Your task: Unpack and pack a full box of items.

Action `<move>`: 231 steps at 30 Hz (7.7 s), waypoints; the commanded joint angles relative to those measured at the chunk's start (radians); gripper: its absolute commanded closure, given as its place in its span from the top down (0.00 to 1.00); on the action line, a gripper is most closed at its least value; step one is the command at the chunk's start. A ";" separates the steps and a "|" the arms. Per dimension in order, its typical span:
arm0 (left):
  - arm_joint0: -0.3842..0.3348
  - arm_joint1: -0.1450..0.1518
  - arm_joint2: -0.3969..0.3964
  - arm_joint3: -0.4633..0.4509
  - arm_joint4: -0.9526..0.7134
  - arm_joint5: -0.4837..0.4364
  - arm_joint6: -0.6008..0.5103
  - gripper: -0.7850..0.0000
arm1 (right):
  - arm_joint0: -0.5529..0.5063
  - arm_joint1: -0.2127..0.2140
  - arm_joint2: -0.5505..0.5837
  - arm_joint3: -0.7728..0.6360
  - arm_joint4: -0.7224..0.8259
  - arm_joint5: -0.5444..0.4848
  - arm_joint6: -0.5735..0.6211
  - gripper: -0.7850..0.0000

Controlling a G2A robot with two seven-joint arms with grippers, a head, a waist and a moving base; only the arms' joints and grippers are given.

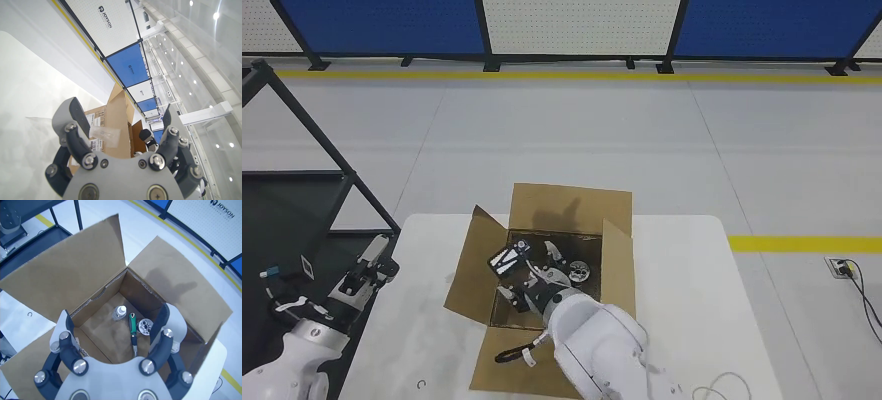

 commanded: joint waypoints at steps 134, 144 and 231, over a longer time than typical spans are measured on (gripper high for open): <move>-0.210 0.032 0.525 0.019 0.209 -0.007 -0.427 1.00 | -0.118 0.095 0.397 0.145 0.961 0.102 0.038 1.00; -0.205 0.034 0.524 0.020 0.216 -0.008 -0.425 1.00 | -0.099 0.097 0.377 0.160 1.081 0.069 0.005 1.00; -0.205 0.046 0.277 0.255 -0.340 0.500 -0.255 1.00 | 0.099 0.082 0.196 0.450 1.370 0.129 -0.163 1.00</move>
